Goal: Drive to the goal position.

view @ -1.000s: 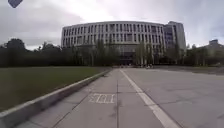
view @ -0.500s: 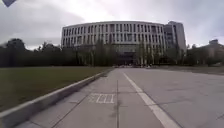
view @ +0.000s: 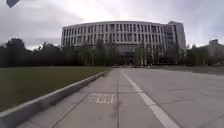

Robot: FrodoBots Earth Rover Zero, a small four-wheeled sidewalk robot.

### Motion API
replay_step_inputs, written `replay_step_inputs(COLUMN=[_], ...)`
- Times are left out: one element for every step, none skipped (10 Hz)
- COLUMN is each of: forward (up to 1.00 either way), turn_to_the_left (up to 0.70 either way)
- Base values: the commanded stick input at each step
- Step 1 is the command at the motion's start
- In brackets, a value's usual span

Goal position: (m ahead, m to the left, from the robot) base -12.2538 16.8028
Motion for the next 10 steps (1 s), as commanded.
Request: replay_step_inputs(forward=[0.05,0.05,0.06,0.06,0.06,0.06,0.06,0.06,0.06,0.06], turn_to_the_left=[0.00,0.00,0.00,0.00,0.00,0.00,0.00,0.00,0.00,0.00])
